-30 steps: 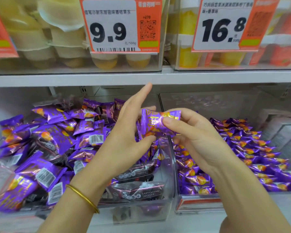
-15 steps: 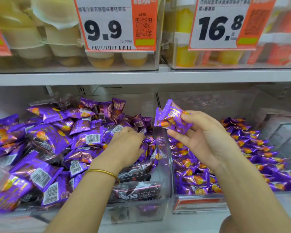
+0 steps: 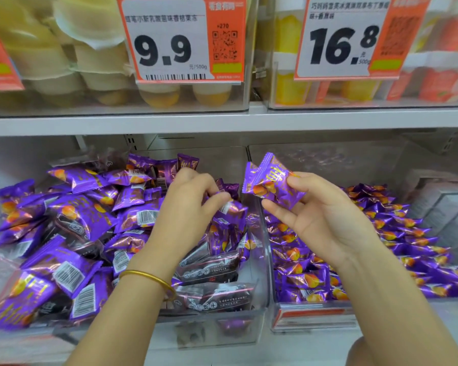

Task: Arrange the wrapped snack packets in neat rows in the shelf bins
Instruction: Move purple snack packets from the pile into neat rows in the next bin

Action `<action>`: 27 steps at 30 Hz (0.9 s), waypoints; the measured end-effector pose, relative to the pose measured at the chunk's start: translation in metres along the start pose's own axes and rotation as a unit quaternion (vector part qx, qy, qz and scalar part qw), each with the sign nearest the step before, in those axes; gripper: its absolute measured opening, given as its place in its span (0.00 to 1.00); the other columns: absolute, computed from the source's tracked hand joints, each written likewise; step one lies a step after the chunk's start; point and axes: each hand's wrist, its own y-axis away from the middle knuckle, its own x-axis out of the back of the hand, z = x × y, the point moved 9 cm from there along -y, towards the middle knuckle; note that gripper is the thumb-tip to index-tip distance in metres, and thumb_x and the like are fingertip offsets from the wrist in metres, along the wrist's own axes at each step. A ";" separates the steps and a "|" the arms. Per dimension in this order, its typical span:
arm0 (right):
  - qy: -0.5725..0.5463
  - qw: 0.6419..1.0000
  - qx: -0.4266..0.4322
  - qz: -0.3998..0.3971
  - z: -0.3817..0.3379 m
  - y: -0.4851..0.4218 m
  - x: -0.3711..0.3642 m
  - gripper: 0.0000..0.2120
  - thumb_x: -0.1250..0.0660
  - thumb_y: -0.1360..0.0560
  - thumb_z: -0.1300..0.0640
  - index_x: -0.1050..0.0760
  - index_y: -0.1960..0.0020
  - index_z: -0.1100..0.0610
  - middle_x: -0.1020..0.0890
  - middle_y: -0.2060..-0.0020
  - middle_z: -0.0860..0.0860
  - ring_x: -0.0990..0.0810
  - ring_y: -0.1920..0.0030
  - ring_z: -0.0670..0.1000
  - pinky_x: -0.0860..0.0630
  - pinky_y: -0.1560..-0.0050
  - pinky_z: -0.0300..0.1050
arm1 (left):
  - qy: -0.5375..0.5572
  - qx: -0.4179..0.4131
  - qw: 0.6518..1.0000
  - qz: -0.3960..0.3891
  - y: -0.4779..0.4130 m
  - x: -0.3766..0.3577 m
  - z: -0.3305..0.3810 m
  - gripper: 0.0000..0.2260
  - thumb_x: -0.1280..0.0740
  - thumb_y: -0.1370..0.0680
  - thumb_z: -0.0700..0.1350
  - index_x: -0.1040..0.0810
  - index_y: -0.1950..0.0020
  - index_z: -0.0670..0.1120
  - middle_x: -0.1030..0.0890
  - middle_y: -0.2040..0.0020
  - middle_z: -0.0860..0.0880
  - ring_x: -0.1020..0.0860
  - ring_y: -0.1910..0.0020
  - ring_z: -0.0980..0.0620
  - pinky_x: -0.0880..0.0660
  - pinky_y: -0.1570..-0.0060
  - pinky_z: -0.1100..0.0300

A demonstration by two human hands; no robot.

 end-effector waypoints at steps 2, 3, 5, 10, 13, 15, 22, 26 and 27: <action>0.017 1.000 0.005 -0.026 -0.001 0.001 -0.006 0.05 0.33 0.37 0.63 0.26 0.61 0.60 0.19 0.66 0.55 0.18 0.63 0.52 0.19 0.53 0.51 | 0.027 0.034 0.999 0.029 0.002 0.010 -0.001 0.11 0.32 0.25 0.47 0.28 0.63 0.43 0.28 0.63 0.48 0.29 0.64 0.58 0.35 0.64 0.71; 0.026 0.999 0.007 -0.042 0.000 0.002 -0.009 0.06 0.32 0.37 0.64 0.26 0.60 0.60 0.19 0.66 0.54 0.18 0.63 0.52 0.19 0.52 0.51 | 0.054 0.061 0.996 0.031 0.003 0.011 -0.004 0.13 0.33 0.24 0.47 0.30 0.63 0.42 0.27 0.66 0.46 0.27 0.68 0.53 0.35 0.68 0.68; 0.054 0.996 0.013 -0.071 0.001 0.002 -0.016 0.09 0.30 0.37 0.68 0.24 0.59 0.59 0.18 0.64 0.55 0.19 0.63 0.51 0.19 0.53 0.48 | 0.143 0.130 0.981 0.019 0.006 0.009 -0.009 0.15 0.35 0.23 0.49 0.34 0.63 0.41 0.30 0.70 0.44 0.26 0.77 0.51 0.31 0.71 0.60; 0.094 0.991 0.044 -0.084 -0.001 0.003 -0.025 0.15 0.27 0.45 0.61 0.23 0.59 0.59 0.17 0.63 0.55 0.18 0.63 0.51 0.20 0.58 0.43 | 0.398 0.226 0.889 -0.022 0.016 -0.005 -0.004 0.10 0.38 0.21 0.45 0.32 0.59 0.41 0.29 0.65 0.45 0.22 0.70 0.53 0.21 0.70 0.56; 0.102 0.989 0.053 -0.093 -0.002 0.003 -0.027 0.18 0.27 0.45 0.64 0.24 0.56 0.61 0.16 0.61 0.55 0.17 0.60 0.52 0.19 0.55 0.44 | 0.484 0.229 0.842 -0.063 0.019 -0.011 0.004 0.06 0.39 0.21 0.40 0.26 0.49 0.38 0.19 0.56 0.41 0.18 0.61 0.51 0.20 0.64 0.58; 0.090 0.990 0.057 -0.096 -0.003 0.004 -0.028 0.15 0.27 0.42 0.70 0.23 0.57 0.60 0.16 0.61 0.56 0.17 0.60 0.51 0.20 0.57 0.44 | 0.522 0.225 0.819 -0.074 0.020 -0.011 0.006 0.06 0.38 0.22 0.38 0.24 0.49 0.38 0.18 0.52 0.39 0.19 0.56 0.48 0.19 0.58 0.56; -0.030 0.999 0.001 -0.024 0.002 0.000 -0.013 0.08 0.34 0.36 0.61 0.25 0.57 0.58 0.18 0.63 0.53 0.19 0.62 0.50 0.19 0.59 0.43 | 0.610 0.166 0.769 -0.097 0.015 -0.012 0.019 0.12 0.32 0.35 0.30 0.20 0.53 0.39 0.21 0.54 0.37 0.21 0.53 0.46 0.23 0.43 0.55; 0.001 1.000 0.006 -0.024 0.004 0.000 -0.014 0.08 0.34 0.36 0.61 0.25 0.56 0.58 0.18 0.63 0.54 0.18 0.62 0.50 0.20 0.59 0.43 | 0.632 0.150 0.757 -0.073 0.015 -0.017 0.027 0.11 0.34 0.32 0.37 0.24 0.51 0.39 0.19 0.55 0.42 0.19 0.56 0.51 0.22 0.48 0.60; -0.004 1.000 0.005 -0.022 0.004 0.000 -0.013 0.08 0.34 0.36 0.61 0.25 0.56 0.58 0.18 0.63 0.53 0.19 0.62 0.50 0.20 0.60 0.43 | 0.629 0.156 0.759 -0.066 0.015 -0.018 0.024 0.14 0.32 0.33 0.35 0.25 0.49 0.40 0.19 0.52 0.41 0.20 0.55 0.51 0.23 0.48 0.60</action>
